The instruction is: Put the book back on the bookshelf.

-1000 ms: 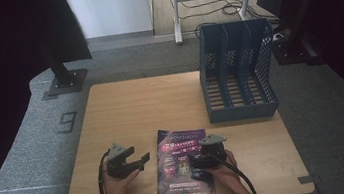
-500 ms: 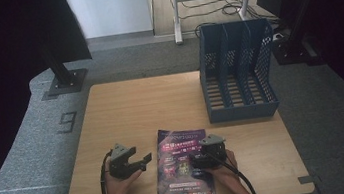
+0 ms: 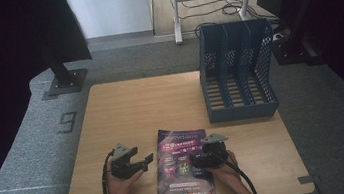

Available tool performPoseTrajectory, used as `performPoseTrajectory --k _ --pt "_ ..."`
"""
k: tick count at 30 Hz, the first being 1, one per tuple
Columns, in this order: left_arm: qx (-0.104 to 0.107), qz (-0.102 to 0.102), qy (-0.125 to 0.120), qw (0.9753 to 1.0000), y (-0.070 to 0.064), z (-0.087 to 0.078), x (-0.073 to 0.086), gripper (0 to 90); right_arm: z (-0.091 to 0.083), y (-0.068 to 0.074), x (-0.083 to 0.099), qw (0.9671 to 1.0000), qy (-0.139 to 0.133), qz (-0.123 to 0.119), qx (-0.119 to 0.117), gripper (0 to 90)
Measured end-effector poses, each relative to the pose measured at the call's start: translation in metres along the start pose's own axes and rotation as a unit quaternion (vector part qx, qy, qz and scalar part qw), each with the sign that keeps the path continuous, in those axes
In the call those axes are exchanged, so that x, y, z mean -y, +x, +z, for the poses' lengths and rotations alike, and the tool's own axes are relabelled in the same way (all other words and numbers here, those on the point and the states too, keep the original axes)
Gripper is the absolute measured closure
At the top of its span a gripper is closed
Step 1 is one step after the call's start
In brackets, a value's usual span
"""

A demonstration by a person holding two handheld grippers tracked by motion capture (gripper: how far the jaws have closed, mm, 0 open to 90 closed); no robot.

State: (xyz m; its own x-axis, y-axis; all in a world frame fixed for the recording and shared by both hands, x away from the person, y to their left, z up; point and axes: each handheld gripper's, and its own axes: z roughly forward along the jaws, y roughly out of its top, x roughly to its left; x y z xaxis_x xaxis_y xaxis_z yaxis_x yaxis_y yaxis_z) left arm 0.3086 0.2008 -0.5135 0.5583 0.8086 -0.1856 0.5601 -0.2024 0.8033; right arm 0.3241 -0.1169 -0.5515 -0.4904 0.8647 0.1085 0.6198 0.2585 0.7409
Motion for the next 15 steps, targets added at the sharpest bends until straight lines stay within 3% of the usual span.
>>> performPoseTrajectory --k 6,15 --pt "0.002 -0.003 0.000 1.0000 -0.003 0.003 0.000 25.6 0.000 0.001 0.001 1.0000 -0.001 0.001 0.002 14.1" --pt "0.007 0.002 0.017 0.9998 -0.014 0.020 0.002 25.4 0.000 0.002 0.002 1.0000 -0.008 0.000 0.003 14.9"
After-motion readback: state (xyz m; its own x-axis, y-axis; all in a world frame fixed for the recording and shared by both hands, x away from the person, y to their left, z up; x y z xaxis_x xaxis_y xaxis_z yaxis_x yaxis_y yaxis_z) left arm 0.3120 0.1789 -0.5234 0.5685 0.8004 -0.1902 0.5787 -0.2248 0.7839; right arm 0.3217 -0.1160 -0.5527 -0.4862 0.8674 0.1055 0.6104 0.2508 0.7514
